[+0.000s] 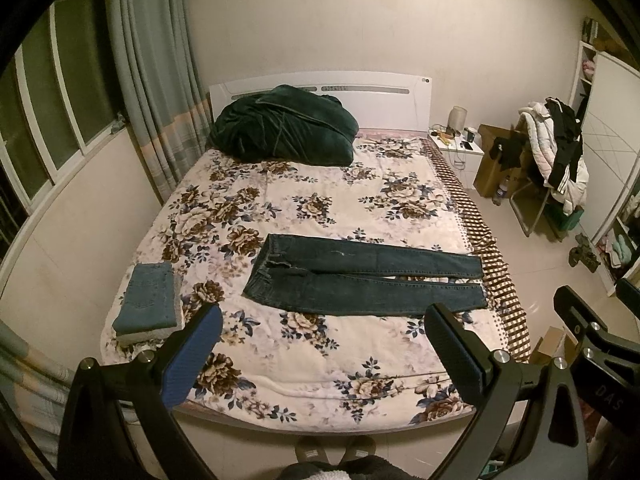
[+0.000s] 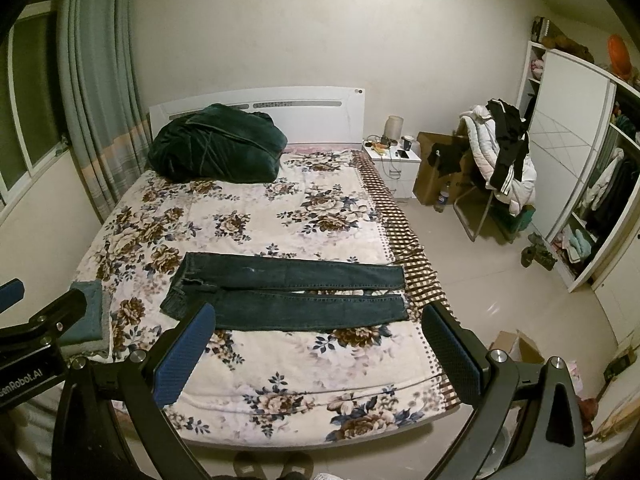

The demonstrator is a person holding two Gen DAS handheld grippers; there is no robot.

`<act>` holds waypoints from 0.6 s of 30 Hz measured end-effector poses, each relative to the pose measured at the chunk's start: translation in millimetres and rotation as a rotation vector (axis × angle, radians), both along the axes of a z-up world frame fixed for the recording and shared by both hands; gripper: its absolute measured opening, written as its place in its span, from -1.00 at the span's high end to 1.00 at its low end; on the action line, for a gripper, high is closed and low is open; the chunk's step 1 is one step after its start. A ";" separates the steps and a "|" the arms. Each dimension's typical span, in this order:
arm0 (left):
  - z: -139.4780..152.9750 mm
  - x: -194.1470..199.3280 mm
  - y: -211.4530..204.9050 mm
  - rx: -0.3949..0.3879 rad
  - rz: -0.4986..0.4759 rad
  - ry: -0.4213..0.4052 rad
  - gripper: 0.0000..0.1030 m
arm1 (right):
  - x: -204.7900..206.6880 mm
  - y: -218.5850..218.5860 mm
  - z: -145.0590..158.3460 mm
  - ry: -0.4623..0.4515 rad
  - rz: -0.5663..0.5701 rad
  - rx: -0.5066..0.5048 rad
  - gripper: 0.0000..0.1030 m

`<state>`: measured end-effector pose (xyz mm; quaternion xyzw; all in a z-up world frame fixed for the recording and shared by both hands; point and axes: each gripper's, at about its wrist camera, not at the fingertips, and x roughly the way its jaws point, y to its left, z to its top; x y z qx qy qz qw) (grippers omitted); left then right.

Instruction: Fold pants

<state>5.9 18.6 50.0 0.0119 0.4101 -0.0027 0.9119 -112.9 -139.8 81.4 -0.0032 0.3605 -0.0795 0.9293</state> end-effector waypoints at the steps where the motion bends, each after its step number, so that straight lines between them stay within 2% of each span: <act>1: 1.6 2.4 1.1 0.001 0.001 0.000 -1.00 | 0.2 -2.7 -2.2 0.002 -0.001 0.001 -1.00; 18: -5.4 -2.0 2.3 0.007 0.018 0.002 -1.00 | 3.7 9.0 0.7 0.015 0.011 0.017 -1.00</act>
